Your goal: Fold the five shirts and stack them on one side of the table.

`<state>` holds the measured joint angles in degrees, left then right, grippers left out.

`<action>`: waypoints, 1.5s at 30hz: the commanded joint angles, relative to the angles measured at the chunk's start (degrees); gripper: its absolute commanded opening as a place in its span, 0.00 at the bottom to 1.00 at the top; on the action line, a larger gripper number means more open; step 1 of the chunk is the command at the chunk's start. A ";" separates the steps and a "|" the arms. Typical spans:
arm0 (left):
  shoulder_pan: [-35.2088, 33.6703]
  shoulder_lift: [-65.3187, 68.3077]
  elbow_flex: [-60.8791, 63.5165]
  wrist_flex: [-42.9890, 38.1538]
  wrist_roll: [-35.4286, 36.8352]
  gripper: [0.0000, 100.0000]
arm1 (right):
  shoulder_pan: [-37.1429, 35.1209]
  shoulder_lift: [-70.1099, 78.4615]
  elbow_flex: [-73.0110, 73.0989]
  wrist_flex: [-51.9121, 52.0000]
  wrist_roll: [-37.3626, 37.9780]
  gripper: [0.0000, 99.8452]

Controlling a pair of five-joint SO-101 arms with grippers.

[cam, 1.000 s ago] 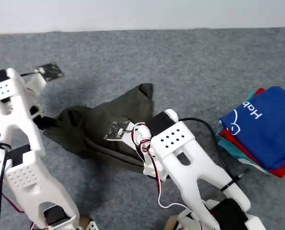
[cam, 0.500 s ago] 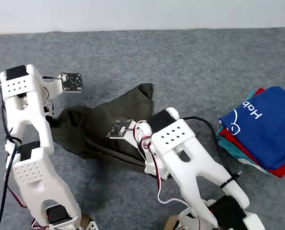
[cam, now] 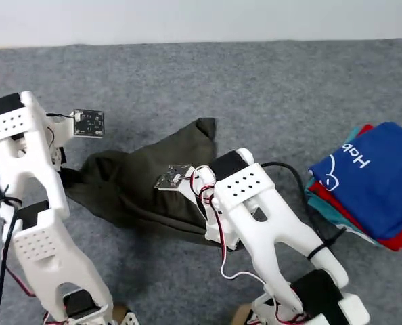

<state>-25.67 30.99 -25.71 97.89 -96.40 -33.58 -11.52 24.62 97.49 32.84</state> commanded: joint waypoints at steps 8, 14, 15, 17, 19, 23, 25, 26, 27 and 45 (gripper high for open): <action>2.11 5.36 -1.89 0.79 -0.70 0.22 | 0.75 -0.22 -0.53 -0.31 -0.26 0.01; 2.29 6.42 -1.89 0.79 -0.70 0.14 | 0.75 -0.31 -0.53 -0.22 -0.26 0.01; 2.29 6.24 -1.89 0.79 -0.70 0.12 | 0.75 -0.48 -0.53 -0.22 -0.26 0.01; 2.29 6.24 -1.98 0.79 -0.70 0.06 | 0.75 -0.57 -0.53 -0.22 -0.26 0.01; 2.29 6.24 -3.03 0.88 -0.70 0.01 | 0.75 -0.66 -0.53 -0.22 -0.26 0.01; 2.29 6.24 -6.81 1.23 1.14 0.00 | 1.10 -0.75 -2.99 0.31 -0.26 0.01; 2.29 6.24 -9.36 1.32 4.31 0.00 | 1.19 -0.48 -5.71 1.54 -0.26 0.01; 2.29 6.24 -10.51 1.49 5.45 0.00 | 1.19 -0.31 -7.12 2.24 -0.35 0.01; 2.29 6.24 -11.91 2.11 6.24 0.00 | 1.19 -0.31 -8.44 2.68 -0.35 0.01; 1.05 2.64 4.97 2.73 7.91 0.01 | 1.10 -0.22 -11.96 5.05 -0.35 0.01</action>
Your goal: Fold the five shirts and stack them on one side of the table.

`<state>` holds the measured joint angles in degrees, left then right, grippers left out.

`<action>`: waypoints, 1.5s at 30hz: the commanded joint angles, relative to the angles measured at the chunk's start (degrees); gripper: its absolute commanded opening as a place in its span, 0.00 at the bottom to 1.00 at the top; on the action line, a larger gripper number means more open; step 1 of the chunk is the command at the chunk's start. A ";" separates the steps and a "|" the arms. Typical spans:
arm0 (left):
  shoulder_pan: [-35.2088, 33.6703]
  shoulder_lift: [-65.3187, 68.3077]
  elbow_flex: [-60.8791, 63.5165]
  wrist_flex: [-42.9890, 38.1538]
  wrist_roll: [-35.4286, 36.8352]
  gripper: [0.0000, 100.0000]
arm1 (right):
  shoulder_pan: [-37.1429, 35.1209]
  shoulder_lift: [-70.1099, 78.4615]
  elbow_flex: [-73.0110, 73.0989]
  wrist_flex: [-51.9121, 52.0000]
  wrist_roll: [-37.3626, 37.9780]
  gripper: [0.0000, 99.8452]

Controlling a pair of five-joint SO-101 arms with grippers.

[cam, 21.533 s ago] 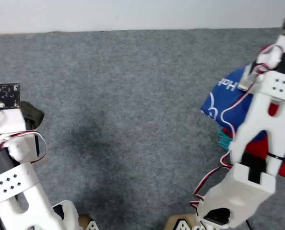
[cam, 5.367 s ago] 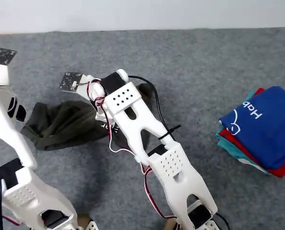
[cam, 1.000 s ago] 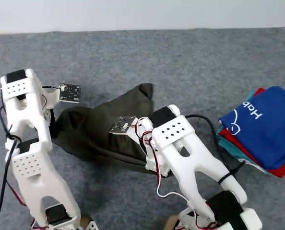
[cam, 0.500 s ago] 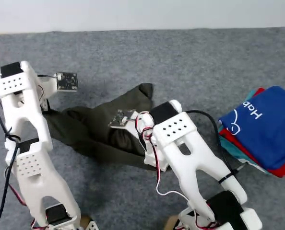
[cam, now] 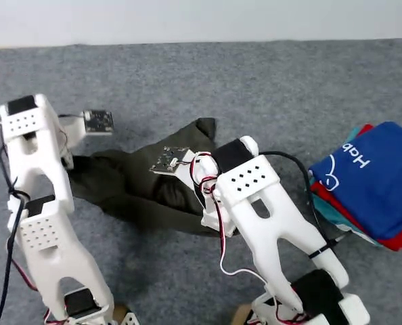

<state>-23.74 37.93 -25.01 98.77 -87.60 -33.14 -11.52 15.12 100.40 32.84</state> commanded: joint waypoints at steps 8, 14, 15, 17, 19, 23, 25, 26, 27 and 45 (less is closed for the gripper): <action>0.26 -13.80 8.57 -1.76 4.84 0.19 | 0.66 -0.13 -2.46 1.71 -0.26 0.01; 1.49 -13.98 8.66 -8.97 6.24 0.20 | 0.66 -0.13 -2.46 2.07 -0.26 0.01; 1.49 -13.98 8.75 -9.67 6.24 0.20 | 0.66 -0.13 -2.46 2.07 -0.26 0.01; 1.49 -13.89 8.84 -10.99 6.24 0.20 | 0.66 -0.13 -2.46 2.07 -0.35 0.01; 1.49 -13.63 8.84 -13.10 6.24 0.20 | 0.66 -0.13 -2.46 2.07 -0.35 0.01; 1.49 -9.32 8.57 -19.16 6.59 0.20 | 0.66 -0.13 -2.37 2.07 -0.44 0.01; 1.49 -7.21 8.48 -21.27 6.68 0.20 | 0.66 -0.13 -2.37 2.15 -0.44 0.01; 1.49 -6.42 8.48 -21.89 6.68 0.20 | 0.66 -0.13 -2.37 2.15 -0.44 0.01; 1.58 -5.71 8.40 -22.33 7.21 0.20 | 0.66 -0.13 -2.37 2.15 -0.44 0.01; 2.81 -5.80 8.48 -20.57 8.18 0.01 | 0.66 -0.13 -2.37 1.89 -0.44 0.01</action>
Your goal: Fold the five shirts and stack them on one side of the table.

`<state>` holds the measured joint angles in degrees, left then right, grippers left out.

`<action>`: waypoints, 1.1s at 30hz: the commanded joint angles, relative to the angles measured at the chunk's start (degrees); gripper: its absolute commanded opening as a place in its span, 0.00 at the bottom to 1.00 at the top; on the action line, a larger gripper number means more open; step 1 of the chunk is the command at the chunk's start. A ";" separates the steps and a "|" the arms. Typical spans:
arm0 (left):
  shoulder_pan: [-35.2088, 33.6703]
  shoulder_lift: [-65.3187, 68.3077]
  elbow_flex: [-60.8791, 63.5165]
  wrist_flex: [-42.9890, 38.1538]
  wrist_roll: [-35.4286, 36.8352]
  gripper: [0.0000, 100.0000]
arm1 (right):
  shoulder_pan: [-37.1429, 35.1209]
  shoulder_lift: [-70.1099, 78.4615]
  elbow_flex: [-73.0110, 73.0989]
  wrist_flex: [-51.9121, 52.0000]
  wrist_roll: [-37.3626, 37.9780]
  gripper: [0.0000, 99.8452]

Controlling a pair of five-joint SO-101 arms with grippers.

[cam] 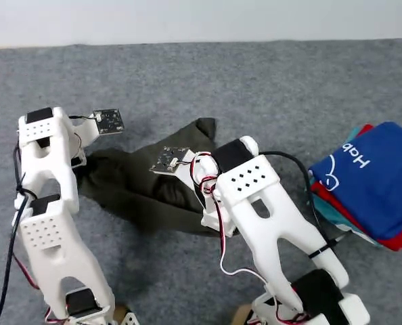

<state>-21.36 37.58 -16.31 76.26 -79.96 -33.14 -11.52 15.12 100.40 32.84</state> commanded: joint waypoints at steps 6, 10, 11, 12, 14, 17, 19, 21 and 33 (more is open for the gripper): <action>0.44 -14.77 -0.13 7.12 0.53 0.00 | 0.66 -0.57 -2.73 1.80 -0.35 0.01; 0.26 -20.48 -0.13 7.12 0.70 0.00 | 0.66 -0.84 -3.08 1.98 -0.35 0.01; 0.18 -21.89 -0.13 7.12 1.32 0.00 | 0.66 -0.84 -3.96 2.15 -0.53 0.01; 0.18 -23.38 -0.13 6.95 2.64 0.00 | 0.66 -0.84 -5.19 2.15 -0.62 0.01; 0.09 -26.29 -0.13 6.68 5.27 0.00 | 0.75 -0.84 -8.88 2.15 -0.62 0.01; 0.09 -31.47 -0.13 5.54 9.58 0.00 | 1.98 -0.84 -16.26 2.15 -0.62 0.01; 0.09 -35.25 -0.13 3.16 14.33 0.00 | 3.74 -0.84 -21.36 2.15 -0.62 0.01; 0.00 -39.03 -0.13 0.00 20.04 0.00 | 6.02 -0.84 -26.81 2.15 -0.62 0.01; 0.35 -60.04 -0.13 -20.66 63.74 0.00 | 17.80 -0.31 -59.08 -4.00 -0.35 0.01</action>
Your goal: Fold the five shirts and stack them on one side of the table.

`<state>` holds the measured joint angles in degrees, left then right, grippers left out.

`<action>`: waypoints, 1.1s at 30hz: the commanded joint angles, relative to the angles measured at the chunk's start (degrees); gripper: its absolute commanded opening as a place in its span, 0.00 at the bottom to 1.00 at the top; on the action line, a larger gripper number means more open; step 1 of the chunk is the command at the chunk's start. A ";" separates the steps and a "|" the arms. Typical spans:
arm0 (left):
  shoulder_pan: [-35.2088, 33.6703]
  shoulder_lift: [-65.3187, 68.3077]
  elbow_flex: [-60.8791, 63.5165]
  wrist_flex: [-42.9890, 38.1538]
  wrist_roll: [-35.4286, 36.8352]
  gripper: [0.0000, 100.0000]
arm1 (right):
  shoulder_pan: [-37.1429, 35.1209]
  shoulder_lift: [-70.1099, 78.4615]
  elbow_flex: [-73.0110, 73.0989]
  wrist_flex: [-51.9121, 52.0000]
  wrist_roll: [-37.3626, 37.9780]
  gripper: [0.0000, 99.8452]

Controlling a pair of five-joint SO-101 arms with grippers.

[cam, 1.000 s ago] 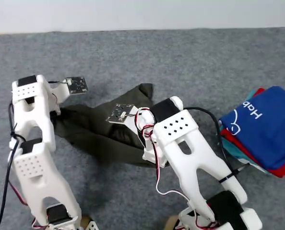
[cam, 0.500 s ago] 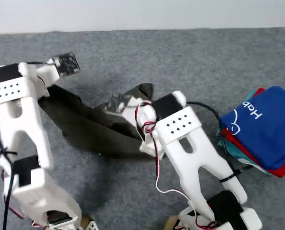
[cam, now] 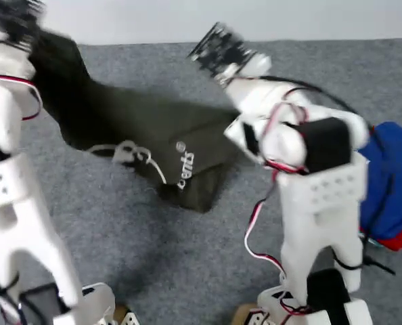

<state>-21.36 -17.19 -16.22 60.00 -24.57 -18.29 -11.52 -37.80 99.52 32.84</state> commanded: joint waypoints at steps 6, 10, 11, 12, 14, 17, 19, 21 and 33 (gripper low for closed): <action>0.26 -11.34 -0.22 -13.98 10.81 0.00 | 8.13 -1.71 -8.88 -13.67 -0.35 0.01; 0.09 -15.65 -0.22 -19.87 10.64 0.00 | 8.48 -3.47 -9.67 -16.75 -0.26 0.01; 0.09 -16.62 -0.22 -20.22 10.64 0.00 | 8.48 -4.09 -9.67 -16.84 -0.26 0.01; 0.09 -17.67 -0.22 -20.40 10.20 0.00 | 8.57 -4.79 -9.67 -16.92 -0.26 0.01; 0.26 -19.78 -0.04 -20.22 8.35 0.00 | 8.75 -6.55 -9.67 -17.10 -0.26 0.01; 0.26 -22.33 0.04 -18.37 6.33 0.00 | 8.75 -9.71 -9.67 -16.57 -0.09 0.01; 0.18 -24.18 0.04 -16.18 4.84 0.00 | 8.75 -11.91 -9.58 -15.43 1.76 0.01; 0.18 -26.20 0.04 -13.98 3.78 0.00 | 8.75 -14.37 -9.58 -13.76 3.25 0.01; 0.09 -43.43 0.13 -2.37 -3.69 0.00 | 8.92 -30.64 -9.58 0.13 5.01 0.01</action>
<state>-21.27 -58.24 -16.04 55.52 -25.98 -10.20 -40.09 -45.45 97.32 36.09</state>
